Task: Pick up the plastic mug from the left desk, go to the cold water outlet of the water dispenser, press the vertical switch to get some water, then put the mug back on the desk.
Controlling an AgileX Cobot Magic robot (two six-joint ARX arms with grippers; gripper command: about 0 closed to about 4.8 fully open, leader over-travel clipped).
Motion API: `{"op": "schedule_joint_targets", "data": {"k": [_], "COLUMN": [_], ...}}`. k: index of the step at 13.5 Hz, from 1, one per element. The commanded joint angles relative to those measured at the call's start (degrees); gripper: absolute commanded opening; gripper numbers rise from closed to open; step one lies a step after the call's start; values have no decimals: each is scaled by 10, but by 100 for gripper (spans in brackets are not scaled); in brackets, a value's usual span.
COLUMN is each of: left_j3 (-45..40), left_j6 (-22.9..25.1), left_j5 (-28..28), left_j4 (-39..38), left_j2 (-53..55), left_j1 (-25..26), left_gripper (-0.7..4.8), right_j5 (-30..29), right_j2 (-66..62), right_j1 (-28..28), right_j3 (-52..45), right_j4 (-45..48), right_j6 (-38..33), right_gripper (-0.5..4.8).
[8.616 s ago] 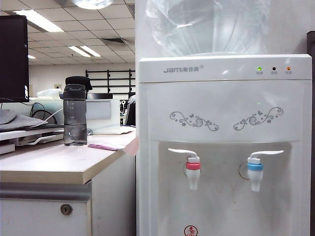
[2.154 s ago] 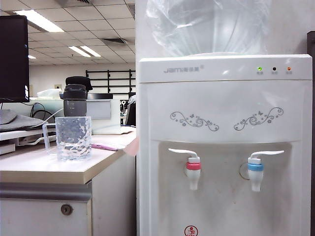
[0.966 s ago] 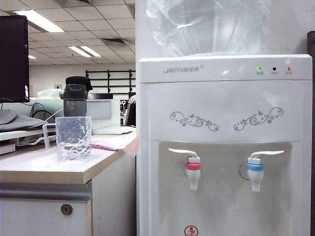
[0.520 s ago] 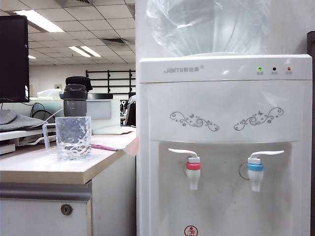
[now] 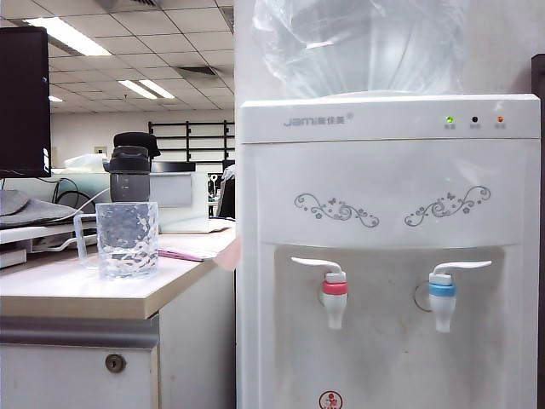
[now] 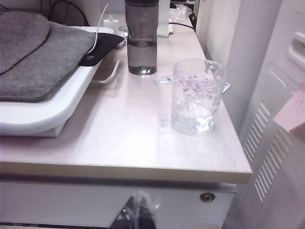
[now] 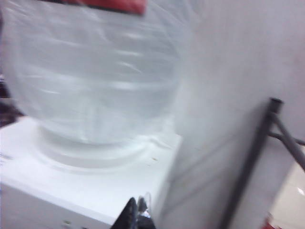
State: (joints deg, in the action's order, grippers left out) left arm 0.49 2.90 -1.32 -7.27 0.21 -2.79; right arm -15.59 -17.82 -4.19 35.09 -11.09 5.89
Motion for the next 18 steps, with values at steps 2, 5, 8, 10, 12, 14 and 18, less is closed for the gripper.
{"op": "schedule_joint_targets", "data": {"k": [2,5,8,10,12,14,18], "left_j3": [0,0,0,0,0,0,0], "left_j6": [-3,-3,-3,-3,-3,-3,-3], "left_j5": [0,0,0,0,0,0,0], "left_j4": [5,5,5,5,5,5,5], "left_j2": [-1,-1,-1,-1,-1,-1,-1], "left_j1": [0,-1,0,0,0,0,0], "left_gripper": [-6,-6,-5,-5,-6,-6,-6], "right_j5": [186,200,200,202,200,200,200], "right_j2": [176,177,177,177,177,177,177], "right_j1": [14,15,18,16,16,16,16], "right_j3": [-232,-293,-341,-349,-349,-349,-349], "right_j4": [6,31,125,156,156,156,156], "right_j6": [-16,-28,-29,-29,-29,-29,-29], "right_gripper": [0,0,-1,0,-1,0,0]}}
